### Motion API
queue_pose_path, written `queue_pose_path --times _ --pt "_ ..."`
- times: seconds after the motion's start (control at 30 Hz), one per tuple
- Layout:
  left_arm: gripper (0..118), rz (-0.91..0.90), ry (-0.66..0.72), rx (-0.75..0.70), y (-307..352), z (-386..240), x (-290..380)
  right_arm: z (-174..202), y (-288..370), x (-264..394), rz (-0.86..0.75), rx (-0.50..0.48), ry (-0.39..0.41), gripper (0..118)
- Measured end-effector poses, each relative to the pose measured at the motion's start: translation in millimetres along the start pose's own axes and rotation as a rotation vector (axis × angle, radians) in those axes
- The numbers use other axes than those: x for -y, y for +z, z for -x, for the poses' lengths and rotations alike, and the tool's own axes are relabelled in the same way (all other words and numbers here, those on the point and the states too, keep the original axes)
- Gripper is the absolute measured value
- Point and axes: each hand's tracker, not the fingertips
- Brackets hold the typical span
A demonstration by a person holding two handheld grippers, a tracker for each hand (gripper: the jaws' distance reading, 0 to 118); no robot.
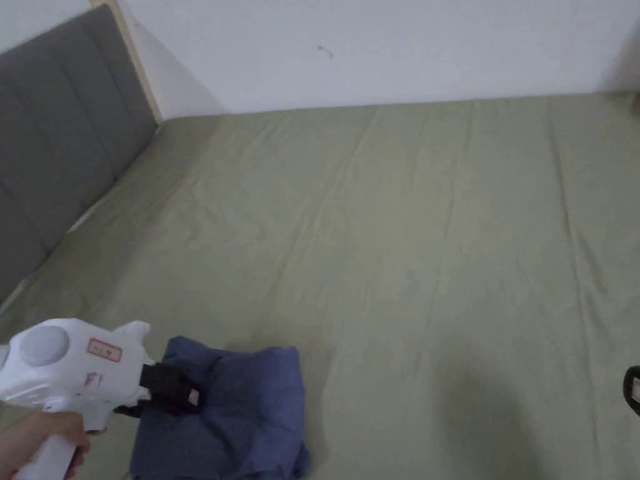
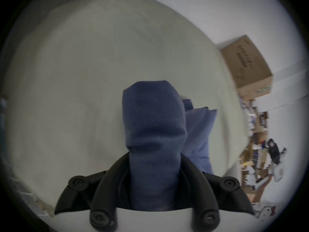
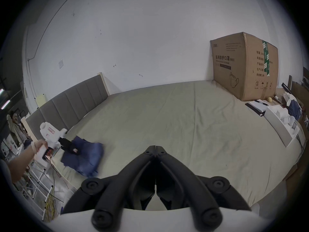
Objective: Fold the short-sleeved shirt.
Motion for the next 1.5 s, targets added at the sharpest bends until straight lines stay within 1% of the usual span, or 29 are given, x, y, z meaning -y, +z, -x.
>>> queue_pose_path --times 0.07,0.1,0.17,0.23,0.27,0.33,0.37,0.4,0.47,0.5,0.57,0.63,0.73,0.77,0.8,0.83,0.87,0.9,0.93,1.0,1.1,1.17,1.2,1.27,1.33,1.37,1.4,1.5 --pt "23 -0.017 0.017 -0.135 18.0 27.6 -8.4 5.8 -5.9 -0.7 0.02 0.017 0.029 0" --pt "23 -0.034 0.014 -0.22 25.9 30.0 -9.6 7.6 -8.5 -0.6 0.028 0.023 0.037 0" --pt "23 -0.04 -0.05 -0.39 33.6 40.1 -16.9 10.6 -13.9 -2.5 0.05 0.019 0.023 0" --pt "23 -0.036 -0.043 -0.458 36.6 48.0 -25.6 12.4 -17.5 -3.0 0.06 0.001 0.002 0" --pt "23 -0.044 -0.064 -0.482 37.8 51.3 -29.2 14.4 -20.0 -2.8 0.068 0.0 -0.001 0" --pt "25 -0.052 -0.088 -0.549 37.6 53.3 -33.7 18.2 -24.1 -2.9 0.088 -0.008 0.008 0" --pt "37 -0.054 -0.105 -0.604 35.8 55.1 -38.8 20.5 -25.6 -2.6 0.099 -0.012 0.018 0" --pt "53 -0.079 -0.12 -0.661 35.9 52.8 -37.4 22.2 -26.8 -2.1 0.106 -0.017 0.027 0" --pt "89 -0.128 -0.169 -0.702 35.4 49.0 -35.3 24.5 -28.8 -1.0 0.119 -0.026 0.038 0" --pt "94 -0.153 -0.166 -0.715 37.3 47.8 -35.0 24.5 -29.6 -0.6 0.126 -0.035 0.038 0" --pt "94 -0.212 -0.103 -0.67 46.8 39.3 -32.5 24.4 -31.7 0.6 0.141 -0.053 0.03 0" --pt "94 -0.245 -0.032 -0.582 57.0 32.6 -30.7 23.6 -32.4 1.5 0.148 -0.059 0.03 0" --pt "92 -0.326 0.011 -0.461 69.7 3.9 -15.3 21.7 -32.2 0.5 0.144 -0.074 0.026 0" --pt "87 -0.379 -0.007 -0.416 73.8 -6.4 -9.7 20.7 -32.2 -1.0 0.137 -0.076 0.024 0" --pt "72 -0.427 -0.026 -0.387 76.9 -21.1 -1.1 19.7 -32.6 -3.4 0.131 -0.076 0.022 0" --pt "48 -0.475 -0.044 -0.365 78.9 -38.8 9.2 18.6 -32.8 -6.4 0.121 -0.077 0.02 0" --pt "15 -0.497 -0.063 -0.367 78.5 -54.3 16.5 15.5 -32.5 -10.3 0.106 -0.082 0.015 0" --pt "6 -0.529 -0.079 -0.361 78.7 -72.9 26.9 14.7 -32.5 -14.2 0.1 -0.082 0.014 0" --pt "6 -0.553 -0.105 -0.358 79.3 -89.8 35.6 14.0 -32.3 -18.3 0.088 -0.082 0.019 0" --pt "0 -0.623 -0.153 -0.303 82.3 -131.5 55.7 6.6 -31.3 -23.7 0.043 -0.07 0.044 0" --pt "0 -0.74 -0.179 -0.312 88.3 -188.8 80.9 3.7 -27.5 -38.6 -0.012 -0.048 0.041 0" --pt "0 -0.849 -0.234 -0.35 89.4 -221.9 94.4 1.8 -23.7 -47.6 -0.045 -0.053 0.022 0" --pt "0 -0.89 -0.253 -0.422 88.5 -247.6 101.8 0.4 -19.8 -53.4 -0.074 -0.044 0.014 0" --pt "0 -0.949 -0.292 -0.391 90.5 -270.8 109.7 -0.9 -15.2 -59.7 -0.091 -0.036 0.012 0" --pt "0 -1.003 -0.317 -0.358 92.0 -293.9 118.9 -2.8 -8.5 -66.2 -0.121 -0.007 0.04 0" --pt "0 -1.038 -0.305 -0.339 93.3 -305.8 124.0 -3.7 -4.4 -69.3 -0.137 0.019 0.061 0" --pt "0 -1.075 -0.322 -0.341 92.7 -318.3 130.0 -3.2 0.0 -71.3 -0.156 0.049 0.075 0" --pt "0 -1.171 -0.305 -0.376 91.2 -342.5 145.2 -8.6 13.4 -75.5 -0.185 0.052 0.061 0"
